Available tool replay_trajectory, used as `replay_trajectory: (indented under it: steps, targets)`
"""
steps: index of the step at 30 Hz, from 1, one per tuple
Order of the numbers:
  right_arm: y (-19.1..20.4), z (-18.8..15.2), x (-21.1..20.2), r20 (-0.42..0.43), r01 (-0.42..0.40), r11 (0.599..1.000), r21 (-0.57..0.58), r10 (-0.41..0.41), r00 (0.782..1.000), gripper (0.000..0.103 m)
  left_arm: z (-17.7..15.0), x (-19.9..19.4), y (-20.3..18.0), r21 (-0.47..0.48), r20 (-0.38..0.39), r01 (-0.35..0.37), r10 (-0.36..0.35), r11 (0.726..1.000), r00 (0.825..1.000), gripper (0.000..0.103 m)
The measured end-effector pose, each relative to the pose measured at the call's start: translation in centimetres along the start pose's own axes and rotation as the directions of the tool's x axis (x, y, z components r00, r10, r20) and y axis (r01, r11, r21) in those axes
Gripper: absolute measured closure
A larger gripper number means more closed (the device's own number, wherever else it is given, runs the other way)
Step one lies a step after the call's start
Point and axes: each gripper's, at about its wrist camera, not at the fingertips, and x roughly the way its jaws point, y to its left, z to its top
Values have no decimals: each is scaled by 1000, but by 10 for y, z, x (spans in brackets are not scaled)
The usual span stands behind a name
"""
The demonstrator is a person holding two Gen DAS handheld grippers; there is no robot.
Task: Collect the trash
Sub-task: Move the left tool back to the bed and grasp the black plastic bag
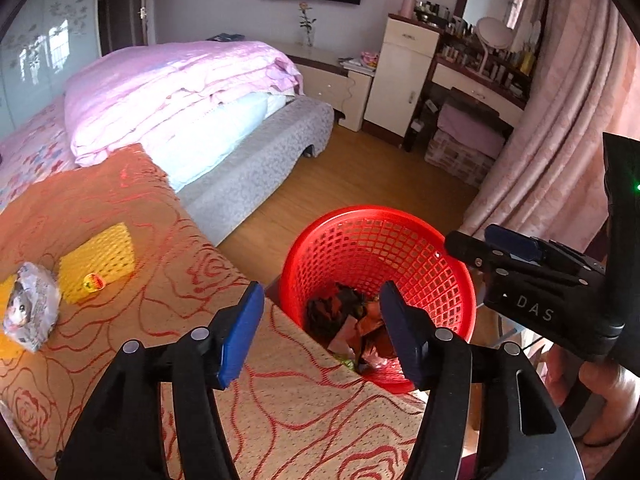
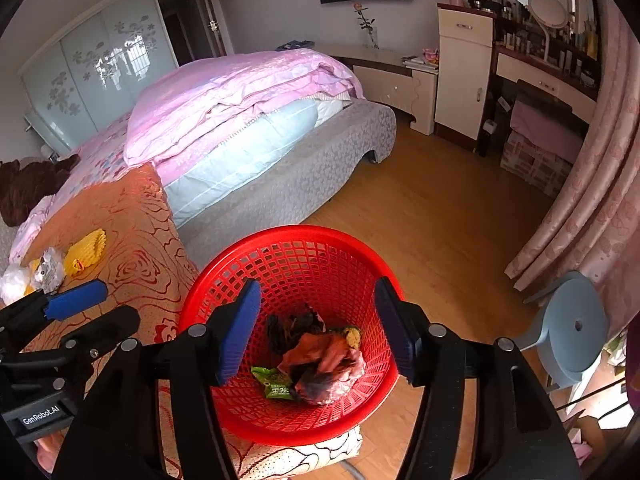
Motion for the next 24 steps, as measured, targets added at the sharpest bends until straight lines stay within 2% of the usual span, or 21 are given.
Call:
replay_trajectory:
  steps: [2, 7, 13, 19, 24]
  targets:
    - [2, 0, -2, 5, 0, 1000, -7, 0, 1000, 46, -1, -4, 2, -8, 4, -3, 3, 1000, 1000, 39]
    - [9, -1, -10, 27, -15, 999, -28, 15, 1000, 46, -7, -20, 2, 11, 36, -32, 32, 999, 999, 38]
    - [25, -3, -19, 45, -47, 997, -58, 50, 998, 44, -18, -51, 10, 34, 95, -117, 113, 993, 989, 35]
    - [43, -6, -27, 48, -80, 993, -88, 84, 995, 44, -25, -81, 45, -41, 111, -156, 160, 987, 981, 35]
    - [57, -11, -28, 36, -100, 989, -113, 104, 994, 44, -29, -112, 81, -105, 144, -216, 230, 971, 963, 34]
